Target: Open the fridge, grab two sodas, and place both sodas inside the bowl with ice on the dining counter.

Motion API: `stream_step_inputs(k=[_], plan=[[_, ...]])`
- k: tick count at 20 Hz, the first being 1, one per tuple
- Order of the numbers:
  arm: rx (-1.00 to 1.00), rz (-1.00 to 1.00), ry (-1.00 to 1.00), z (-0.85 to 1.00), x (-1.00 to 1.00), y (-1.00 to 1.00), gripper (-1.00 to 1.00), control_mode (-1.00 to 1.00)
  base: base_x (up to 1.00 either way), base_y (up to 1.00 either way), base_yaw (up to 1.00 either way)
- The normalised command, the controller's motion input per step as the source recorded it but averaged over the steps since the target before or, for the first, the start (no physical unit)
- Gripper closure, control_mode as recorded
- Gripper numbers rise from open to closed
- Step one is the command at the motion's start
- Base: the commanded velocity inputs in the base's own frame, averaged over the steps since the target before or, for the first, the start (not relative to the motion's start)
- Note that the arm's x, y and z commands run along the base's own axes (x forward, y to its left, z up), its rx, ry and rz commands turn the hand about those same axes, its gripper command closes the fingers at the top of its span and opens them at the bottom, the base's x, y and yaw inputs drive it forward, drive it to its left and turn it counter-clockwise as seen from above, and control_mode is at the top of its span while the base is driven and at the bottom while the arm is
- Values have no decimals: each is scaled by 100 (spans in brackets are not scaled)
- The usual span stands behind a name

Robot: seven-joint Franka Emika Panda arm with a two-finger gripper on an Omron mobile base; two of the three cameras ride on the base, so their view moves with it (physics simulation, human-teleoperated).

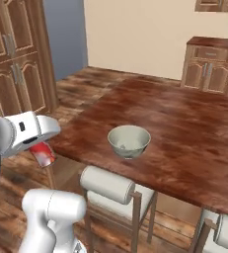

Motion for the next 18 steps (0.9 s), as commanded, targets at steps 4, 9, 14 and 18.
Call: stream_step_inputs(k=[4,9,14,18], plan=[[0,0,0,0,0,0,100,100,11,-37,-41],[0,0,0,0,0,0,100,100,35,-9,-34],[0,0,0,0,0,0,100,100,64,0,-21],[5,-2,0,-1,19,0,100,-100,54,1,-11]])
